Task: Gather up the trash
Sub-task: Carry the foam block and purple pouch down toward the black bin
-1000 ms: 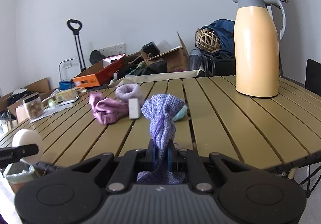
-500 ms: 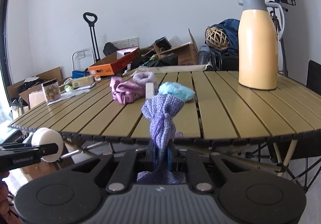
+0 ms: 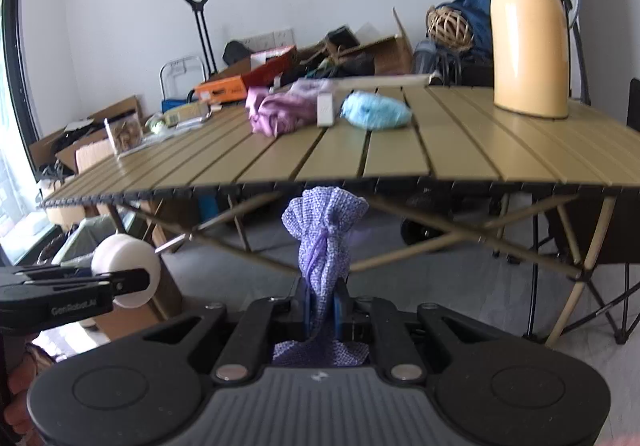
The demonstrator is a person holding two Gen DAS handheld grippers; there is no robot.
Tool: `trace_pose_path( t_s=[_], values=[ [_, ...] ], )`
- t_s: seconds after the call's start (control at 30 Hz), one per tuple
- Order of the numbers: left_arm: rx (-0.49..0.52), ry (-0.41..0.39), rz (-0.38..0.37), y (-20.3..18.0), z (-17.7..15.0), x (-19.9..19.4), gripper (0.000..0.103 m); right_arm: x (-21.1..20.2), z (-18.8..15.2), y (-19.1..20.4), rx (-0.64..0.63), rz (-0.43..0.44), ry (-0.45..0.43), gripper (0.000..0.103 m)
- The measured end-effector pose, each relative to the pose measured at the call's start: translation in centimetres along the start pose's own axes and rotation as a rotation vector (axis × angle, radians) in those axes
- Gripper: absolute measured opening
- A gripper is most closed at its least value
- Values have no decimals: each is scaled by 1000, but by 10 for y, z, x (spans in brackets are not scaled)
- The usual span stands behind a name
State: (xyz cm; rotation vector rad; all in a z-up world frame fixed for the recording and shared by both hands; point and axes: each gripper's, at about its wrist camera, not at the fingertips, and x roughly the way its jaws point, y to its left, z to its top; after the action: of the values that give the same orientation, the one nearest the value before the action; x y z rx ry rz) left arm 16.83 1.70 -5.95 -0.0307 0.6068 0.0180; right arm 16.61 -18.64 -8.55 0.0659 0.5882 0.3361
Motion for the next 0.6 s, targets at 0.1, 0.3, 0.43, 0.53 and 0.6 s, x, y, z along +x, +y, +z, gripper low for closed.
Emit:
trace_pose_path(
  t_s=[0.1, 0.3, 0.43, 0.53, 0.6],
  values=[
    [2, 24, 6, 0, -7, 1, 30, 2, -11, 2, 8, 9, 44, 10],
    [-2, 91, 1, 1, -24, 6, 30, 11, -37, 5, 22, 20, 150, 10],
    [8, 127, 9, 2, -34, 8, 30, 16, -50, 11, 6, 19, 202, 10],
    [-4, 153, 13, 6, -39, 10, 30, 20, -58, 13, 0, 16, 237, 10],
    [-14, 167, 17, 9, -41, 11, 30, 22, -64, 13, 2, 10, 261, 10]
  ],
)
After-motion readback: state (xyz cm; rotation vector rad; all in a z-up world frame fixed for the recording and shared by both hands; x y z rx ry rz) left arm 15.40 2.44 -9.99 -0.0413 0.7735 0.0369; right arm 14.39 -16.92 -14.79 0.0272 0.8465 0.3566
